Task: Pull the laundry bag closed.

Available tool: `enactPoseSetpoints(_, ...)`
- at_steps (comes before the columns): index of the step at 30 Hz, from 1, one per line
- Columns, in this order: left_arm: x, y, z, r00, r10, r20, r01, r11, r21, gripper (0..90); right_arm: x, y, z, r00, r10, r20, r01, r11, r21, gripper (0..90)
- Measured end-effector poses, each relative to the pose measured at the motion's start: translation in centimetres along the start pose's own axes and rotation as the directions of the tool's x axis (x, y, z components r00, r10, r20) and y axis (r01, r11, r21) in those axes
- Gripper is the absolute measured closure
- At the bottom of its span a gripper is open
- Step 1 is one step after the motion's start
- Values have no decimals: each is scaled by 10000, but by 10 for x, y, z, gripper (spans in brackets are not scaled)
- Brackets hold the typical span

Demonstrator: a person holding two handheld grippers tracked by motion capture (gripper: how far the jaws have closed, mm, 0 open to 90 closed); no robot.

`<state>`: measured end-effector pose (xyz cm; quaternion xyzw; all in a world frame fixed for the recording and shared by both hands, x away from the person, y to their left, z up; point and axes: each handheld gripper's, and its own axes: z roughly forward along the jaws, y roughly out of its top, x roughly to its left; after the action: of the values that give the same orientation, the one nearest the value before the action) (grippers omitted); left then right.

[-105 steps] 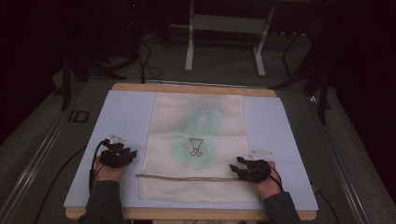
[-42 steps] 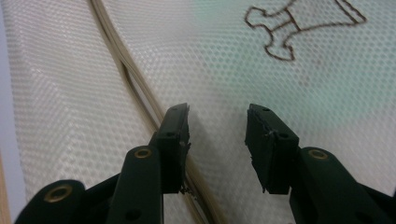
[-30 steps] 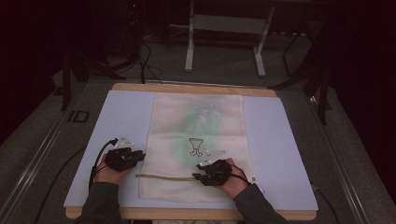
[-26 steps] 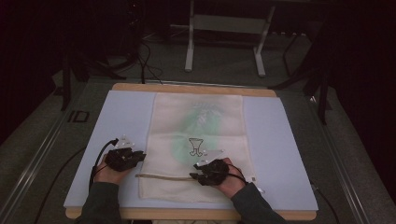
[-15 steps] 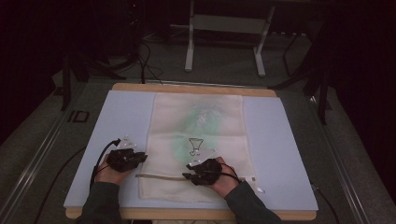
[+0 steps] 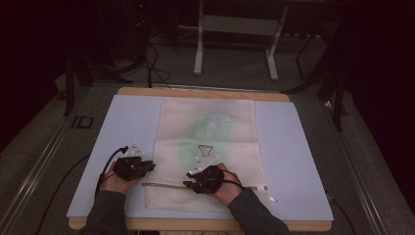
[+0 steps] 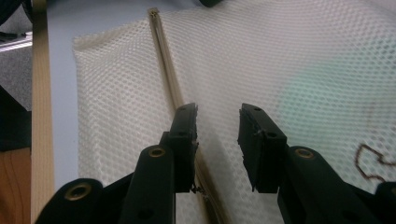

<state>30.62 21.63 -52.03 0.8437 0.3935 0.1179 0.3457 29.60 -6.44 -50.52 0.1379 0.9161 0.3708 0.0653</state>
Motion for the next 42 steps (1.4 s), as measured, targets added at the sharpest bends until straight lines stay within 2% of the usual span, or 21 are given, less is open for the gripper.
enactPoseSetpoints(9,-1,0,-1,9999,44,133,-43,10000,-43,800,5,10,11,9996,-236,-121,236,9997,-28,684)
enactPoseSetpoints(14,1,-1,-2,9989,34,474,-27,9999,-135,841,8,15,17,9993,-297,-215,297,9996,-32,688)
enactPoseSetpoints(20,2,-2,0,9972,74,740,-74,10000,6,892,11,21,25,9986,-423,-332,424,9991,10,691)
enactPoseSetpoints(24,1,-2,2,9973,67,736,-75,9999,113,893,12,25,29,9981,-487,-387,486,9988,-31,698)
enactPoseSetpoints(35,5,-4,0,9966,-108,813,112,9999,-49,868,17,37,46,9969,-558,-556,559,9984,-7,727)
enactPoseSetpoints(42,5,-4,1,9978,-129,653,133,9999,-65,821,22,46,57,9952,-728,-653,732,9973,32,739)
